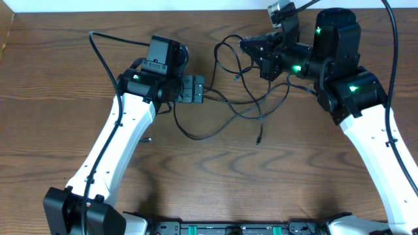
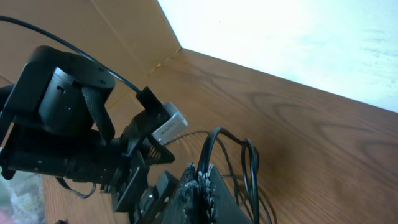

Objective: Untangle cables

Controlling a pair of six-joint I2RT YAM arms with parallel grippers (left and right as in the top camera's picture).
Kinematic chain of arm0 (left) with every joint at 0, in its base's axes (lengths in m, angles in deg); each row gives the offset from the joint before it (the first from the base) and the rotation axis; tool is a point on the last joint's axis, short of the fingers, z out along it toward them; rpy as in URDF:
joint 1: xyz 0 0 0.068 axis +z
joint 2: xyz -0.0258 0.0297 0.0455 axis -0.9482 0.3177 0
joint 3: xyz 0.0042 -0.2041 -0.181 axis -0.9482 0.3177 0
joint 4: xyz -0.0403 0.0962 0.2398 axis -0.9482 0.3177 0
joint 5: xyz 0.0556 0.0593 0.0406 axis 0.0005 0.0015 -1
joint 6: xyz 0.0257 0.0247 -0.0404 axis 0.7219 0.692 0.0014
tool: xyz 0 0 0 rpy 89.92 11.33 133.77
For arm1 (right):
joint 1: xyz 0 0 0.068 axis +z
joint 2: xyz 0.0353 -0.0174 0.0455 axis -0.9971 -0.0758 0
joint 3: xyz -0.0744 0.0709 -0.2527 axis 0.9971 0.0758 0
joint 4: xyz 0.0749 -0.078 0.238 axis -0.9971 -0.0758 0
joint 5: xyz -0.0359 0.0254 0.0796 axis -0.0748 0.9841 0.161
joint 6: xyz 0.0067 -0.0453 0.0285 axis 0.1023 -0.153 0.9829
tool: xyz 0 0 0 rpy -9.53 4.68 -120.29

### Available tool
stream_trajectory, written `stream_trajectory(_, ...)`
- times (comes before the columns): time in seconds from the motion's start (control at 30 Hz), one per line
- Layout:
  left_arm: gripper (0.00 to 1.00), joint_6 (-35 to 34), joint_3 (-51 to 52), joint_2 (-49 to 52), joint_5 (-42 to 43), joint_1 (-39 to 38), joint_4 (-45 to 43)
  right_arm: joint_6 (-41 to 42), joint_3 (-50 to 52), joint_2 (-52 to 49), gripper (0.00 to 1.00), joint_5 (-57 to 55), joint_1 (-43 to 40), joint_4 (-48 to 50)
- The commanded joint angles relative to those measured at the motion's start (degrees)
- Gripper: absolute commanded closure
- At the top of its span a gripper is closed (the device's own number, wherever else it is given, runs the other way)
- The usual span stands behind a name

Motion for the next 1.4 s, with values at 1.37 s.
stream_trajectory(1.37, 0.00, 15.15, 0.17, 0.39, 29.66, 4.81, -20.31, -4.70, -0.57, 0.28, 0.99, 14.43, -1.22, -1.77)
